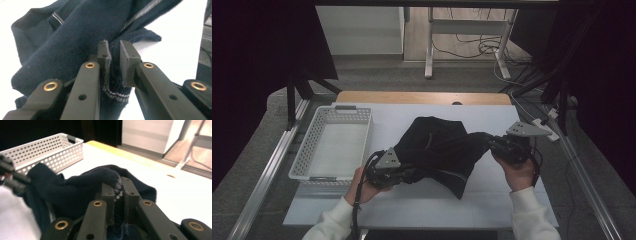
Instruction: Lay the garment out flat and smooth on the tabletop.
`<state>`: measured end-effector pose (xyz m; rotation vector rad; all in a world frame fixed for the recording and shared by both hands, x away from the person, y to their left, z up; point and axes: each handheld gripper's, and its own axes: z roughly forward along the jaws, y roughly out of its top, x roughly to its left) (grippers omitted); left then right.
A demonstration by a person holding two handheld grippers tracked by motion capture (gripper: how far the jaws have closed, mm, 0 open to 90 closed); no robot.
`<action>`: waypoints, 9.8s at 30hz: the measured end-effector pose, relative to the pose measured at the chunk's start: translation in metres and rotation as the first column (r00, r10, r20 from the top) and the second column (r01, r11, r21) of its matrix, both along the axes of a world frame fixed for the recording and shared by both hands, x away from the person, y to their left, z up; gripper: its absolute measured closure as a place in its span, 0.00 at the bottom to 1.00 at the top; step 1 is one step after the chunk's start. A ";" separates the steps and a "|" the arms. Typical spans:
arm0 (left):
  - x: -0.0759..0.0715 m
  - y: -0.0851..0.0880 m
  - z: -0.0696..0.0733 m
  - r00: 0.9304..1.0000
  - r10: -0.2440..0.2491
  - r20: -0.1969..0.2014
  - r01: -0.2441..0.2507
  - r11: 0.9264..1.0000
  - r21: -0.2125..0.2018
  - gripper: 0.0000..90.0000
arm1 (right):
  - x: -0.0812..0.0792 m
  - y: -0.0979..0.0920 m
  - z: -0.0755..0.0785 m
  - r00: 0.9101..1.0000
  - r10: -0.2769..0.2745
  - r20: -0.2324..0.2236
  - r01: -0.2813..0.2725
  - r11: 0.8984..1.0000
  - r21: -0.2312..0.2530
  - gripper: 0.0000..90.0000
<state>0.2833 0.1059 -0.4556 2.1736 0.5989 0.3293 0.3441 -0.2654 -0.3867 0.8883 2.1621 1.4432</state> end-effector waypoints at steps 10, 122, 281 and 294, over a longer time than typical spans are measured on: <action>-0.001 -0.002 0.001 1.000 0.011 0.001 -0.011 1.000 -0.011 0.44 | 0.019 -0.002 -0.028 0.996 -0.027 -0.086 0.026 1.000 -0.010 0.91; -0.011 -0.028 0.022 0.996 0.085 0.039 -0.085 0.996 -0.002 0.91 | 0.020 0.062 -0.048 0.988 0.140 -0.066 -0.141 0.990 -0.025 0.93; 0.041 0.018 0.018 0.958 0.287 -0.014 -0.287 0.957 -0.046 0.27 | 0.049 0.041 -0.127 0.964 -0.101 -0.246 0.016 0.946 -0.323 0.46; 0.039 0.020 0.019 0.957 0.291 -0.011 -0.291 0.955 -0.050 0.27 | 0.043 0.035 -0.126 0.974 -0.102 -0.204 0.009 0.912 -0.411 0.88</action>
